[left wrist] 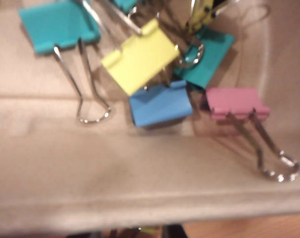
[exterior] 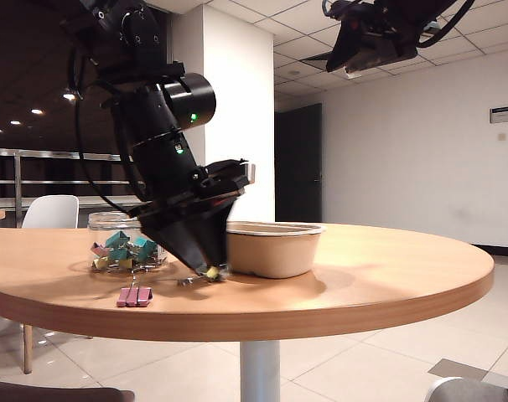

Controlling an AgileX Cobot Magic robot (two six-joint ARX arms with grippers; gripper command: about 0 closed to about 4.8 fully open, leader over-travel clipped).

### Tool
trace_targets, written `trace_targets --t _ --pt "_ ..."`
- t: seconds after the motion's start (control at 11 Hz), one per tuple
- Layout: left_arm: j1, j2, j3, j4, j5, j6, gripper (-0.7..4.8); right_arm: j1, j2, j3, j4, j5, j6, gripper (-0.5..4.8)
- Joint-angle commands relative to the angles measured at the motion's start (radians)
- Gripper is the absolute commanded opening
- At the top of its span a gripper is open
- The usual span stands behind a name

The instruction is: Pick up the box filled with clips, pour some clips from it into the rectangular paper box, and then put the clip box back on the table.

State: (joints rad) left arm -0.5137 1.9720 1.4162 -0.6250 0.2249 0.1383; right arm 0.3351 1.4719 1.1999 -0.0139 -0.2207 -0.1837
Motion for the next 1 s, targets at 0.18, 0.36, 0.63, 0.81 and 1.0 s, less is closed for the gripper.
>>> trace_targets --t 0.18,0.36,0.63,0.81,1.0 --pt "0.0 -0.091 0.054 -0.093 -0.002 -0.019 1.6 -0.004 -0.006 0.005 0.019 0.002 0.001 1.8" --pt "0.0 -0.165 0.158 0.009 -0.001 -0.023 1.6 -0.005 -0.006 0.005 0.018 0.0 0.002 1.8" --pt "0.0 -0.143 0.138 -0.125 -0.003 -0.121 3.15 -0.014 -0.007 0.005 0.019 -0.002 0.002 1.8" --pt "0.0 -0.106 0.1 -0.127 -0.003 -0.14 3.15 -0.014 -0.007 0.005 0.019 -0.002 0.002 1.8" --pt "-0.002 -0.037 0.095 -0.115 0.004 -0.151 3.15 -0.014 -0.007 0.005 0.02 -0.002 0.002 1.8"
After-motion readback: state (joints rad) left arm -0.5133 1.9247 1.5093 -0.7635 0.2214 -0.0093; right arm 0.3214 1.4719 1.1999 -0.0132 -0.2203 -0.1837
